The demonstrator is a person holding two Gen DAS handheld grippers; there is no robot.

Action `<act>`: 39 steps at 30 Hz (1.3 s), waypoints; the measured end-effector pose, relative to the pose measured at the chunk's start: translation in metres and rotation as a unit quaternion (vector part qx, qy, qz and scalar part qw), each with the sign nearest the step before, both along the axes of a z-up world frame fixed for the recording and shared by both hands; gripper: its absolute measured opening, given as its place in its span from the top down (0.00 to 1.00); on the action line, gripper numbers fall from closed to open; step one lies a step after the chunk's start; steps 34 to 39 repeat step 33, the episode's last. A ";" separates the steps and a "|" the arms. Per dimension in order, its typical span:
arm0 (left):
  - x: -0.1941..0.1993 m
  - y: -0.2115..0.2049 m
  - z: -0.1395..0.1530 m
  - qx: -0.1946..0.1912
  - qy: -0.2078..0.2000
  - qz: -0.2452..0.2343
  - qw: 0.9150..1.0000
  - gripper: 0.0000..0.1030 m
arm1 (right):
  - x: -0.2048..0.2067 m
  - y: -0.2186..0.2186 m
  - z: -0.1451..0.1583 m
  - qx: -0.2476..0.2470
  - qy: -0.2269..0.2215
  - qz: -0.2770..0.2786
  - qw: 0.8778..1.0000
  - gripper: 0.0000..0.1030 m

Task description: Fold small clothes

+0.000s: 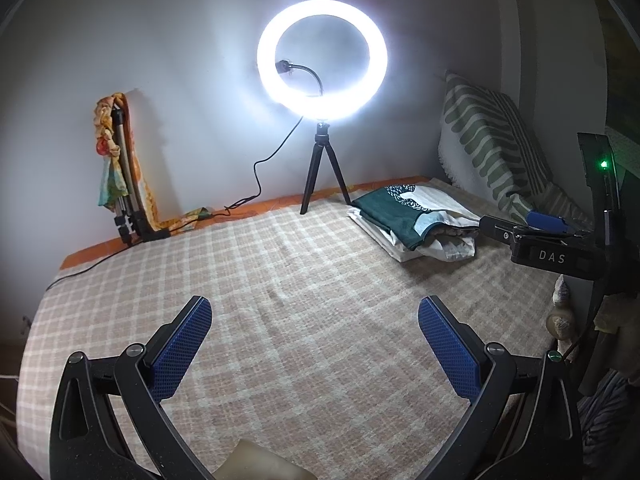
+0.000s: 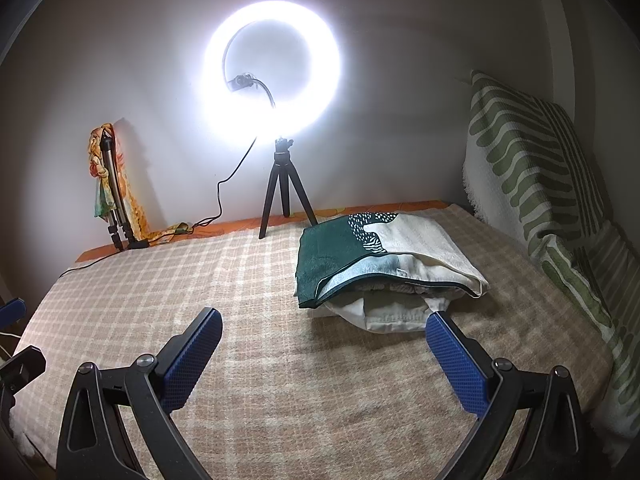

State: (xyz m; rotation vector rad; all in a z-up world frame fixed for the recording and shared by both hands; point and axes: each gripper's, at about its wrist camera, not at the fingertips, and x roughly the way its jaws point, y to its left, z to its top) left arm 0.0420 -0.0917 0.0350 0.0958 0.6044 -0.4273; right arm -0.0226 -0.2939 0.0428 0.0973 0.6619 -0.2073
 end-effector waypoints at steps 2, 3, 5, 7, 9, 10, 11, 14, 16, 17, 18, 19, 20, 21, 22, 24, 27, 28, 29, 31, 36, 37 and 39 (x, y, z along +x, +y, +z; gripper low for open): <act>0.000 0.000 0.000 0.001 0.000 0.001 1.000 0.00 | 0.000 0.000 0.000 0.001 -0.001 0.000 1.000 0.00; 0.000 0.000 0.000 0.000 0.000 0.001 1.000 0.00 | -0.001 0.001 0.000 0.001 -0.001 0.000 1.000 0.00; 0.000 0.000 0.000 0.000 0.000 0.000 1.000 0.00 | -0.001 0.002 0.000 0.000 -0.002 -0.001 1.000 0.00; 0.000 0.001 0.000 0.000 0.000 -0.001 1.000 0.00 | -0.002 0.002 0.000 0.000 -0.001 -0.001 1.000 0.00; 0.000 0.001 0.000 0.000 0.000 -0.001 1.000 0.00 | -0.002 0.002 0.000 0.001 -0.002 -0.001 1.000 0.00; 0.000 0.001 0.000 0.000 -0.001 0.000 1.000 0.00 | -0.002 0.001 0.001 0.001 -0.002 -0.002 1.000 0.00; 0.000 0.001 0.000 0.000 -0.001 0.000 1.000 0.00 | -0.002 0.002 0.000 0.000 -0.002 -0.002 1.000 0.00; -0.001 0.000 0.001 0.000 -0.002 0.001 1.000 0.00 | -0.001 0.002 0.001 0.000 -0.002 -0.002 1.000 0.00; -0.002 0.000 0.001 0.000 -0.002 0.001 1.000 0.00 | -0.001 0.002 0.001 0.000 -0.002 -0.002 1.000 0.00; -0.002 0.000 0.001 0.000 -0.002 0.002 1.000 0.00 | -0.001 0.002 0.001 -0.001 -0.002 -0.002 1.000 0.00; -0.002 0.000 0.001 0.000 -0.002 0.002 1.000 0.00 | -0.001 0.002 0.001 -0.001 -0.002 -0.002 1.000 0.00; -0.002 0.000 0.001 0.000 -0.002 0.002 1.000 0.00 | -0.002 0.003 0.001 -0.001 -0.003 -0.003 1.000 0.00; -0.002 0.000 0.001 0.001 -0.002 0.003 1.000 0.00 | -0.002 0.003 0.001 -0.001 -0.003 -0.003 1.000 0.00; -0.002 0.000 0.001 0.000 -0.001 0.003 1.000 0.00 | -0.002 0.002 0.001 -0.001 -0.003 -0.003 1.000 0.00; -0.002 0.000 0.001 0.000 -0.001 0.003 1.000 0.00 | -0.002 0.003 0.001 -0.001 -0.002 -0.003 1.000 0.00; -0.003 0.000 0.001 -0.001 -0.001 0.003 1.000 0.00 | -0.002 0.003 0.001 0.000 -0.002 -0.003 1.000 0.00; -0.002 0.001 0.002 -0.007 -0.001 -0.003 1.000 0.00 | -0.002 0.003 0.001 -0.001 -0.002 -0.003 1.000 0.00; -0.003 0.001 0.002 -0.009 -0.001 -0.003 1.000 0.00 | -0.002 0.003 0.001 -0.001 -0.002 -0.003 1.000 0.00; -0.003 0.000 0.002 -0.009 -0.002 -0.003 1.000 0.00 | -0.002 0.003 0.001 -0.001 -0.002 -0.003 1.000 0.00; -0.005 -0.002 0.002 -0.005 -0.004 0.000 1.000 0.00 | -0.002 0.004 0.001 -0.001 -0.003 -0.004 1.000 0.00; -0.006 -0.003 0.002 -0.005 -0.003 0.001 1.000 0.00 | -0.002 0.004 0.001 -0.001 -0.003 -0.003 1.000 0.00; -0.006 -0.003 0.002 -0.005 -0.003 0.001 1.000 0.00 | -0.002 0.004 0.001 -0.001 -0.003 -0.003 1.000 0.00; -0.006 -0.003 0.002 -0.005 -0.003 0.001 1.000 0.00 | -0.002 0.004 0.001 -0.001 -0.003 -0.003 1.000 0.00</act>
